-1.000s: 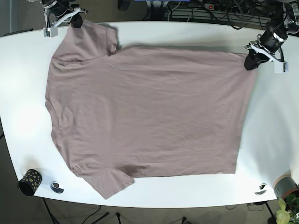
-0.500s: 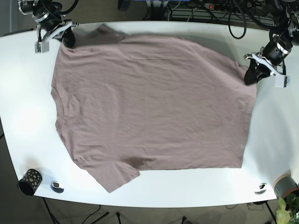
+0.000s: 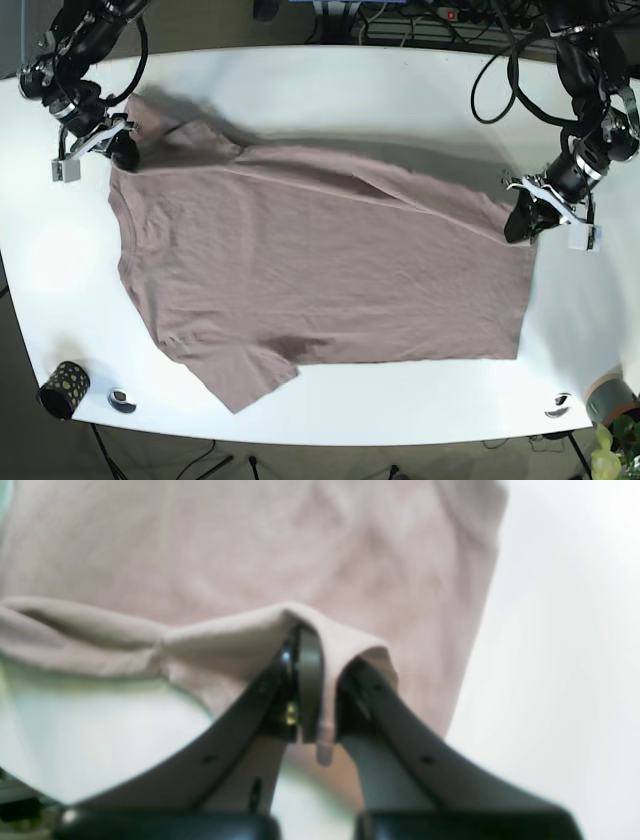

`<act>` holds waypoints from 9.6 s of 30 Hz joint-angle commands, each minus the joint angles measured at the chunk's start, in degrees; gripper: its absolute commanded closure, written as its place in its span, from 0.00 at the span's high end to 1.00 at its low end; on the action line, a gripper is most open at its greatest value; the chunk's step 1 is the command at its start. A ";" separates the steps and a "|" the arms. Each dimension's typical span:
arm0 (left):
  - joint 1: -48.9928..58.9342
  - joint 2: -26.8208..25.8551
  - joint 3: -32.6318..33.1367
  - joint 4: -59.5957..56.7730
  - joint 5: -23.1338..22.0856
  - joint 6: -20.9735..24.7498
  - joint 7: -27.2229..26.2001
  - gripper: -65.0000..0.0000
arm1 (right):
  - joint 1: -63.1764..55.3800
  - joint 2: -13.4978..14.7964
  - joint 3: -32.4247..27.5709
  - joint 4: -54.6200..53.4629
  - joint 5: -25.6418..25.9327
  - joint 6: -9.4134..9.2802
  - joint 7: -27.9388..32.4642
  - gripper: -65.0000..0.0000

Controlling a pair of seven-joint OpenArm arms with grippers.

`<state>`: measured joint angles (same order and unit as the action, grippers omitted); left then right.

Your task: Fold the T-shirt properly

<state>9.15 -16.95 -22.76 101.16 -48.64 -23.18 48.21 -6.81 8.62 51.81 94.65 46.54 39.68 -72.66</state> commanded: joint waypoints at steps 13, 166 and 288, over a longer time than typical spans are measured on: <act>-12.44 -2.43 2.32 -14.53 0.69 -0.51 -1.13 0.00 | 13.53 8.92 -10.80 -16.89 0.97 0.32 5.45 0.00; 16.04 -7.27 -21.85 2.62 19.24 -16.82 -3.59 0.69 | -23.48 0.21 -8.25 18.27 -15.20 0.32 21.98 0.70; -33.19 -4.72 -4.09 -51.10 40.07 1.86 -10.27 0.96 | 39.29 3.11 -32.52 -54.61 -41.31 0.32 47.74 0.00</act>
<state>-22.09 -20.29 -27.64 50.46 -7.75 -20.99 40.10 30.57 11.14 19.18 38.89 4.27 39.46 -26.11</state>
